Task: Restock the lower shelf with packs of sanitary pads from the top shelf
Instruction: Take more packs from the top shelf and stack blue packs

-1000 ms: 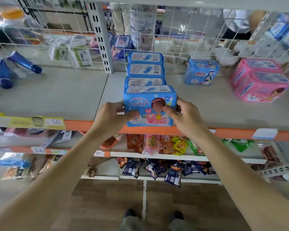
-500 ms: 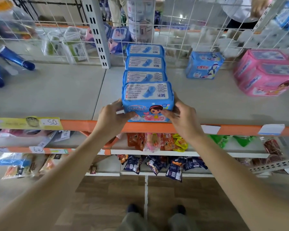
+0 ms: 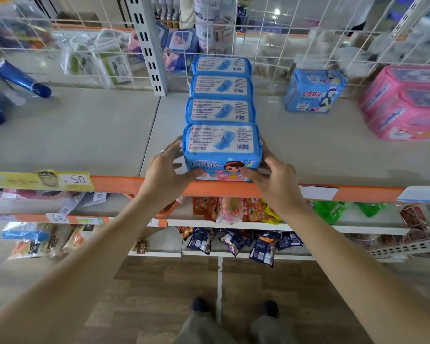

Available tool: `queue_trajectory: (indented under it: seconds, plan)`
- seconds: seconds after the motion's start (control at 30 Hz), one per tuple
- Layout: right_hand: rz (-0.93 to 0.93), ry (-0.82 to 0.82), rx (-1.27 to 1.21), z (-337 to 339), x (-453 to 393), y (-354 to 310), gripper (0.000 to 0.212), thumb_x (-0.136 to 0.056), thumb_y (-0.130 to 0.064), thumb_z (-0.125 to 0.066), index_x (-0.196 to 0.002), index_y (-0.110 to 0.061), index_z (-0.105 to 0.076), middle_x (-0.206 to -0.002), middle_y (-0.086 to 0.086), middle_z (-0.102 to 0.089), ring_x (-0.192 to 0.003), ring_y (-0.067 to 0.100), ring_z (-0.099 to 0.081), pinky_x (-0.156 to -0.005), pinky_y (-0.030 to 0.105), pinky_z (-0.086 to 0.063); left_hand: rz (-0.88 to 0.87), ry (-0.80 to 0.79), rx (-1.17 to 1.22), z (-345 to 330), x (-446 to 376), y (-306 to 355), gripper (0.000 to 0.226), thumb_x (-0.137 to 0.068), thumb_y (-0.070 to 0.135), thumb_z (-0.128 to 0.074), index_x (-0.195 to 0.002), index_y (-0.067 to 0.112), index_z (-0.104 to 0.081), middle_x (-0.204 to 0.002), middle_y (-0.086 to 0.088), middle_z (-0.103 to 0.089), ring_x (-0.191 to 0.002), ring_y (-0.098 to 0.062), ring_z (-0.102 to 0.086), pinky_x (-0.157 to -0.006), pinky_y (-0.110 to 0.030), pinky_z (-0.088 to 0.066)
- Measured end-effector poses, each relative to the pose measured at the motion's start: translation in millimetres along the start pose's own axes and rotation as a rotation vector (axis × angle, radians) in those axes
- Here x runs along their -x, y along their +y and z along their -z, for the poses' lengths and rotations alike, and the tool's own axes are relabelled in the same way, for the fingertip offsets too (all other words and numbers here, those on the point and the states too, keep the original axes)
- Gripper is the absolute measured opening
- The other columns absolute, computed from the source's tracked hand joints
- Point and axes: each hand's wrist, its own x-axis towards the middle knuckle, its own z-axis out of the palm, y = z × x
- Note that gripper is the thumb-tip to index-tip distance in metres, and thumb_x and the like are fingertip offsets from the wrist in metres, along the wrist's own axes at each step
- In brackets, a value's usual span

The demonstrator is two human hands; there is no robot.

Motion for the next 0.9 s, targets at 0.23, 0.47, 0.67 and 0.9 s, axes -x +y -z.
queue_trajectory:
  seconds: [0.23,0.47,0.67,0.9]
  plan:
    - [0.027,-0.005,0.016,-4,-1,1,0.073,-0.086,-0.023,-0.077,-0.150,-0.011,-0.044,-0.122,-0.009,-0.067,-0.108,0.001,-0.063,-0.091,0.015,-0.053,0.084,-0.040,0.081,-2,-3,4,0.084,-0.073,0.025,-0.088,-0.143,0.023,-0.041,-0.124,0.010,-0.061,-0.115,-0.010,-0.060,-0.081,-0.019,-0.057]
    - [0.035,-0.008,0.133,-13,-6,5,0.068,-0.083,-0.025,-0.080,-0.142,-0.006,-0.051,-0.112,0.005,-0.074,-0.094,0.017,-0.071,-0.080,0.024,-0.057,0.062,-0.009,-0.046,-3,-13,5,0.067,-0.068,0.031,-0.091,-0.113,0.023,-0.041,-0.105,0.018,-0.058,-0.095,-0.009,-0.065,-0.057,-0.007,-0.050]
    - [0.007,-0.044,0.075,-11,-6,6,0.071,-0.083,-0.026,-0.081,-0.144,-0.009,-0.050,-0.118,-0.014,-0.065,-0.103,-0.005,-0.061,-0.091,0.015,-0.054,0.045,-0.051,-0.072,1,-15,3,0.072,-0.069,0.033,-0.090,-0.119,0.018,-0.041,-0.118,0.009,-0.061,-0.104,-0.011,-0.063,-0.071,-0.016,-0.055]
    - [-0.157,-0.145,-0.217,7,-6,-9,0.122,-0.072,-0.071,-0.068,-0.156,-0.038,0.014,-0.165,-0.018,-0.010,-0.152,0.005,-0.014,-0.125,0.049,-0.017,0.080,-0.168,0.075,8,-14,7,0.137,-0.061,0.036,-0.090,-0.159,0.028,0.005,-0.156,0.014,-0.034,-0.140,-0.012,-0.042,-0.112,-0.044,-0.043]
